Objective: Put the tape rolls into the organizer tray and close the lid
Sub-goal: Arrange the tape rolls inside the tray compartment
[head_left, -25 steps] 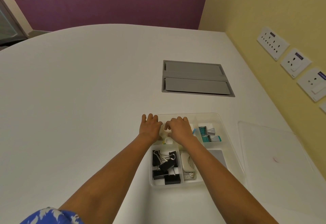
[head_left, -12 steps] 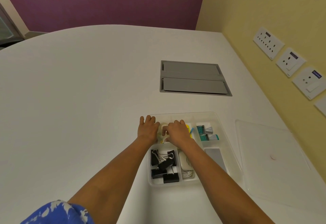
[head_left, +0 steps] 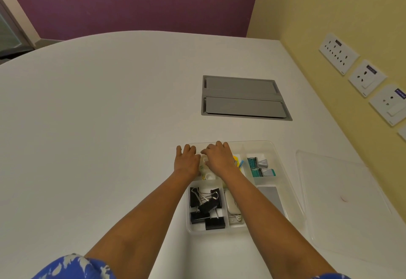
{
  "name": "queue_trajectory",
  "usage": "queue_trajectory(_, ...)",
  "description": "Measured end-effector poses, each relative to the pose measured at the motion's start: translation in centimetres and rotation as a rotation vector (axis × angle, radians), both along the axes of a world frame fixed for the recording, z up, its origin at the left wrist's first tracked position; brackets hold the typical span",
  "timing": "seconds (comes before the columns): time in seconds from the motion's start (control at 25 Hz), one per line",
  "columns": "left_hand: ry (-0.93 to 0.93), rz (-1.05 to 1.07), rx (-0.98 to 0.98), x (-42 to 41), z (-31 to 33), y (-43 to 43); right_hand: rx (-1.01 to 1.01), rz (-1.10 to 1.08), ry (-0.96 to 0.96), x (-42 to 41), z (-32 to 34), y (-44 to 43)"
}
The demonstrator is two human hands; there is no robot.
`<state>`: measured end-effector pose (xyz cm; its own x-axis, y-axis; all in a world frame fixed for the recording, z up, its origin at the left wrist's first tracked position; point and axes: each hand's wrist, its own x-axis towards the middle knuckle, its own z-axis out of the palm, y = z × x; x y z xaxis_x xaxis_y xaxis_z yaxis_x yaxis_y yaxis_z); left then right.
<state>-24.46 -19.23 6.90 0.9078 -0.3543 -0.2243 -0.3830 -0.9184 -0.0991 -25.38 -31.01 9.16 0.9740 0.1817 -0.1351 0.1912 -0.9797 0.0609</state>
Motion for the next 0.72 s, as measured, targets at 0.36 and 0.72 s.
queue_trajectory(0.36, 0.017, -0.002, 0.003, 0.04, 0.17, 0.09, -0.126, 0.014, -0.030, 0.23, -0.24, 0.40)
queue_trajectory(0.72, -0.059, 0.035, -0.177, -0.49, 0.93, 0.11, 0.200, -0.113, -0.087, -0.28, 0.59, -0.19)
